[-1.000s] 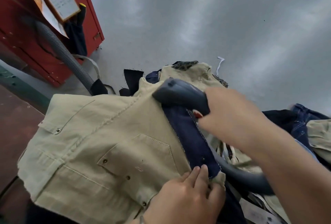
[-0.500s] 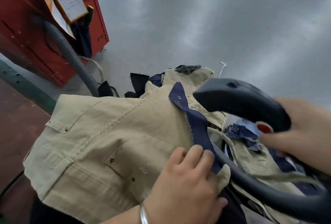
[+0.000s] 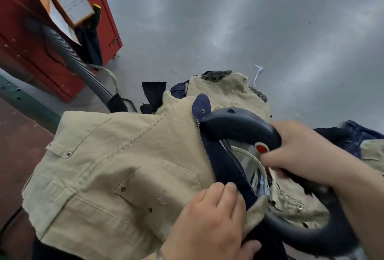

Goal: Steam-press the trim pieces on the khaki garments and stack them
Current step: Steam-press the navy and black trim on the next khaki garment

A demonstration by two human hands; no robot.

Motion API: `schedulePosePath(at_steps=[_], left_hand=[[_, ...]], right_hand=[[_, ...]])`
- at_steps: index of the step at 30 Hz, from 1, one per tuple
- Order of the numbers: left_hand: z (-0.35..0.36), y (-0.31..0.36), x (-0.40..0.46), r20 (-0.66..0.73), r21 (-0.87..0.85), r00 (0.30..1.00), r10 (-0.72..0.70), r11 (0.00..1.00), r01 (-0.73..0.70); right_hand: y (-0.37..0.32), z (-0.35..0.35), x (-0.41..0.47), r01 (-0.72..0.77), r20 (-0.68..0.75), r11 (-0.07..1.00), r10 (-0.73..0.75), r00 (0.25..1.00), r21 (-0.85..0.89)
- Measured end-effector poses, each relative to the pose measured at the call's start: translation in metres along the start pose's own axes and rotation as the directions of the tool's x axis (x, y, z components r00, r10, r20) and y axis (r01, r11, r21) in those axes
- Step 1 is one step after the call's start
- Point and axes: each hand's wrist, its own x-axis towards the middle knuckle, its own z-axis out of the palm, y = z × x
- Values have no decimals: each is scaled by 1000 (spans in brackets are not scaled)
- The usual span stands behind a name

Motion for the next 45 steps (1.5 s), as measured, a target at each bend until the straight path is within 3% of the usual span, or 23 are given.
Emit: schedulePosePath(at_steps=[7, 12, 21, 26, 37, 41, 45], left_hand=[[-5, -1, 1, 5, -9, 1000, -14, 1000, 14], [-4, 1, 2, -5, 8, 1000, -8, 1000, 8], [-2, 2, 3, -47, -12, 999, -7, 1000, 7], [-2, 0, 2, -53, -9, 999, 0, 1000, -1], [-10, 2, 2, -7, -29, 1000, -3, 1000, 3], [-10, 1, 3, -28, -54, 1000, -9, 999, 8], [-7, 0, 3, -36, -47, 999, 10, 999, -12]], right_hand=[[-21, -24, 61, -28, -76, 997, 34, 997, 74], [12, -50, 27, -13, -109, 995, 23, 994, 97], [38, -27, -45, -75, 111, 997, 78, 991, -24], [25, -13, -9, -75, 200, 992, 53, 978, 105], [-10, -23, 76, -58, -28, 988, 63, 998, 147], [13, -53, 42, 19, -144, 991, 0, 990, 129], [30, -62, -18, 5, -142, 1000, -7, 990, -14]])
